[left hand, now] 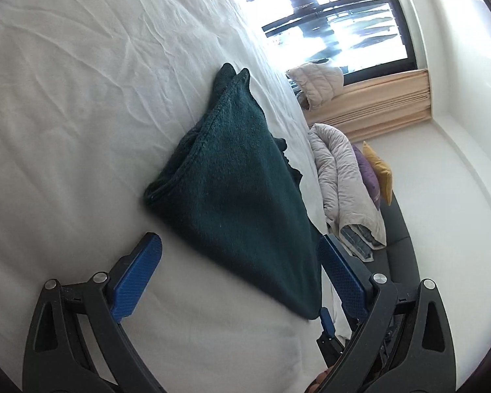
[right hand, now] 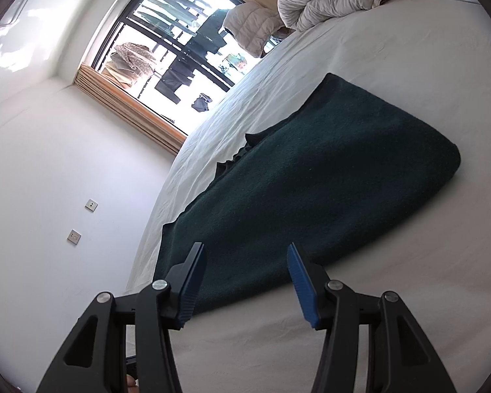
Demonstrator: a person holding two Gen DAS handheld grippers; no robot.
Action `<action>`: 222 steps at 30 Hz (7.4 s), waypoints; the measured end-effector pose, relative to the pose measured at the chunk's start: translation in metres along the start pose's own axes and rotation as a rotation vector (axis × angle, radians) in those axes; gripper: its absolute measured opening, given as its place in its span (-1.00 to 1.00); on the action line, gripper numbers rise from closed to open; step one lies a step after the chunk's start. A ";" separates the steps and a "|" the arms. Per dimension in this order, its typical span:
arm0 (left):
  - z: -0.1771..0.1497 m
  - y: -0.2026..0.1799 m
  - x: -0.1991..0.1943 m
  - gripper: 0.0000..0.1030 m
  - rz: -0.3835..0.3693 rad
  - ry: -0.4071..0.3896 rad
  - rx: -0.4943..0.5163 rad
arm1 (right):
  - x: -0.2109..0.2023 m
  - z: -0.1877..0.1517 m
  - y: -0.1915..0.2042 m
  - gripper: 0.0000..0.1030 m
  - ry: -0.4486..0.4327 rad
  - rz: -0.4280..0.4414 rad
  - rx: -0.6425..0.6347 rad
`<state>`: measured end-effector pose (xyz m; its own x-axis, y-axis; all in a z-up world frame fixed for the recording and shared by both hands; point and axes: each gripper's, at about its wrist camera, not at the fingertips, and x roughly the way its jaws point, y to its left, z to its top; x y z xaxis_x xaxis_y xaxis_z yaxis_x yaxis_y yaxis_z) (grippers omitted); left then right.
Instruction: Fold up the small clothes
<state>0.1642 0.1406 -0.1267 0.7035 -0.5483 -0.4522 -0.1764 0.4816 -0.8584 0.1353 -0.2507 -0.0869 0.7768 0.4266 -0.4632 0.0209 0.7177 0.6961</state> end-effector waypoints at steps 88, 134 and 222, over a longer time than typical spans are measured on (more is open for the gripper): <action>-0.181 -0.228 0.239 -0.83 0.196 0.258 1.303 | 0.112 0.181 -0.055 -0.73 0.400 -0.031 -0.245; 0.034 -0.177 0.195 0.31 0.287 0.269 1.067 | 0.028 0.117 -0.139 -0.83 0.427 -0.087 -0.084; 0.087 -0.198 0.281 -0.16 0.250 0.353 0.818 | 0.083 0.145 -0.104 -0.47 0.291 -0.154 -0.109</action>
<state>0.4563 -0.0489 -0.0629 0.4361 -0.4749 -0.7644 0.3405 0.8734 -0.3483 0.2891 -0.3695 -0.1181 0.5575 0.4366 -0.7061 0.0440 0.8338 0.5503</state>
